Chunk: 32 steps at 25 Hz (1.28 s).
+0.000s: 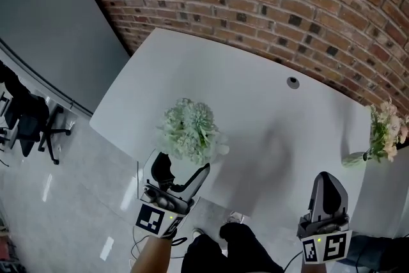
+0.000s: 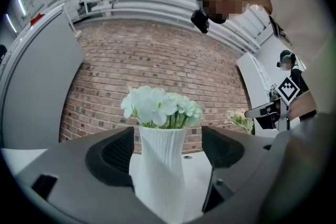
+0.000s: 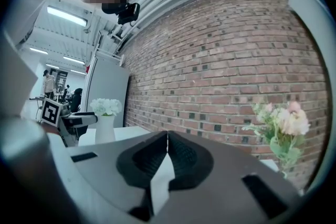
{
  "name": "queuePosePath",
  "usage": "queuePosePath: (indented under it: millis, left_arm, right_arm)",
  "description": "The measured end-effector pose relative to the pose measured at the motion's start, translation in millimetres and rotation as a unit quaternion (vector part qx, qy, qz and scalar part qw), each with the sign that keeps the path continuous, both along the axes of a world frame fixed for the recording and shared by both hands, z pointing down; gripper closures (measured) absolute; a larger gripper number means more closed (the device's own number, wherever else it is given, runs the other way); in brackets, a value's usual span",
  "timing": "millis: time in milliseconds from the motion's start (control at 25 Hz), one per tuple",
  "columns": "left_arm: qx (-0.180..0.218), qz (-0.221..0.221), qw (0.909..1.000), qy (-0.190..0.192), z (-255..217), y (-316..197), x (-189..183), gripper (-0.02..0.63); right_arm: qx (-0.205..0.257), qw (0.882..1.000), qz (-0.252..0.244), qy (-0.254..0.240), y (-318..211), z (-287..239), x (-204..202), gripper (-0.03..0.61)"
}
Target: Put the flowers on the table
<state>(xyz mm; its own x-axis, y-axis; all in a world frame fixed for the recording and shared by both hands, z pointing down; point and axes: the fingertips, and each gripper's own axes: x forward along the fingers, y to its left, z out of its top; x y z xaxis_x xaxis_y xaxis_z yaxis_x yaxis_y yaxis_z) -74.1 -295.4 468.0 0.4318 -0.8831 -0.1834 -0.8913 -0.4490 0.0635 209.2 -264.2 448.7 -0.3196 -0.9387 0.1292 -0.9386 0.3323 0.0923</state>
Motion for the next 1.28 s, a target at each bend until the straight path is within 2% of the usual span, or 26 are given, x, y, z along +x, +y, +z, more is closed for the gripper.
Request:
queuePosePath:
  millis: [280, 440, 480, 600, 720, 1040, 1280]
  left_arm:
    - [-0.005, -0.017, 0.9998, -0.009, -20.3, 30.1, -25.4, 0.229]
    - [-0.012, -0.051, 0.9986, -0.006, -32.3, 51.5, -45.3, 0.232]
    - [-0.012, -0.056, 0.9983, -0.003, -36.5, 58.2, -49.4, 0.248]
    - [-0.008, -0.057, 0.9983, -0.006, -49.4, 80.0, -54.8, 0.349]
    - [-0.008, -0.057, 0.9983, -0.008, -60.4, 101.7, -57.7, 0.367]
    - [-0.024, -0.092, 0.9954, 0.011, -83.6, 153.0, -82.1, 0.504]
    - [-0.019, -0.091, 0.9955, 0.014, -102.6, 182.3, -88.0, 0.555]
  right_arm:
    - [0.012, 1.0, 0.003, -0.001, 30.8, -28.8, -11.9, 0.561]
    - [0.016, 1.0, 0.001, -0.002, 52.8, -44.3, -22.2, 0.561]
    - [0.018, 1.0, 0.001, -0.002, 58.3, -49.0, -24.3, 0.561]
    - [0.025, 1.0, 0.0, -0.003, 74.9, -64.5, -28.8, 0.561]
    - [0.031, 0.999, -0.001, -0.006, 91.8, -79.3, -33.4, 0.561]
    - [0.047, 0.999, 0.006, -0.006, 135.5, -115.6, -35.2, 0.561]
    - [0.05, 0.999, 0.01, -0.007, 160.5, -129.5, -39.4, 0.561]
